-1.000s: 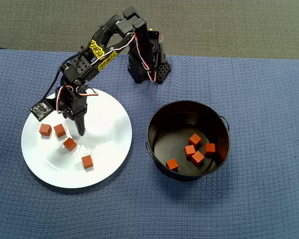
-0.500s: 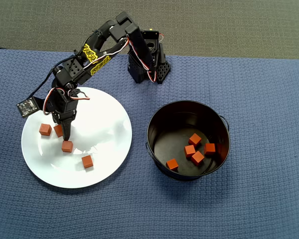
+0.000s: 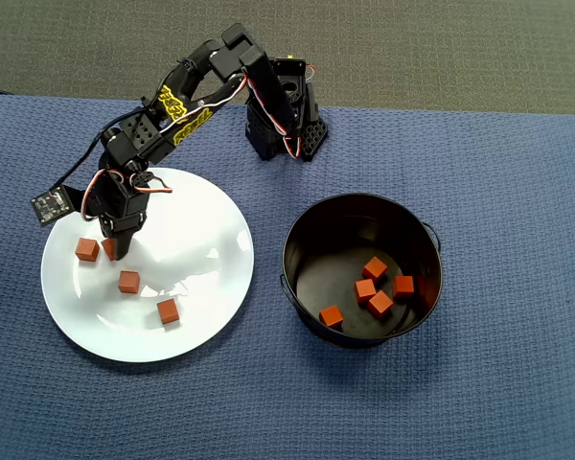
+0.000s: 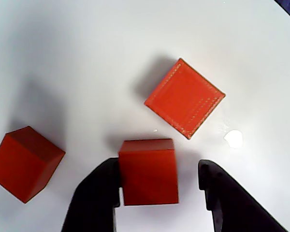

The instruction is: Pick up the red cubes from the white plate and place them in the black recipient

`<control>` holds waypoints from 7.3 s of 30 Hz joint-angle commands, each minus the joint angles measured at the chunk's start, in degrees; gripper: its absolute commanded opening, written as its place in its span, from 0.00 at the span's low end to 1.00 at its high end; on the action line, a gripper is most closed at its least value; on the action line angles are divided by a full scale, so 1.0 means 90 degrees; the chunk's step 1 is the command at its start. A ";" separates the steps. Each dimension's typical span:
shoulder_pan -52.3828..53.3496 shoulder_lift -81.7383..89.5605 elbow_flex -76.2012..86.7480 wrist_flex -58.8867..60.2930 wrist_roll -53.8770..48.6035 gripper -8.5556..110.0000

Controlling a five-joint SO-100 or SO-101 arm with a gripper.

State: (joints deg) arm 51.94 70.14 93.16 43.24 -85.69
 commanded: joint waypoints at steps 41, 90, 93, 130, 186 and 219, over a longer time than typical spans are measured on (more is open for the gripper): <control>-0.6191 0.6201 0.1211 0.2715 0.7207 0.38; -0.1201 -0.2227 -0.5059 0.3857 0.4922 0.29; -0.1191 -0.2412 -0.5254 0.3916 0.4912 0.29; -0.1240 -0.2607 -0.5527 0.3652 0.5420 0.07; -0.2139 -0.0020 -0.2598 0.2715 0.6172 0.33; -0.3115 -0.0801 -0.1670 0.0889 0.4736 0.25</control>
State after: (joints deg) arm 26.46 59.68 77.61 52.56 -42.01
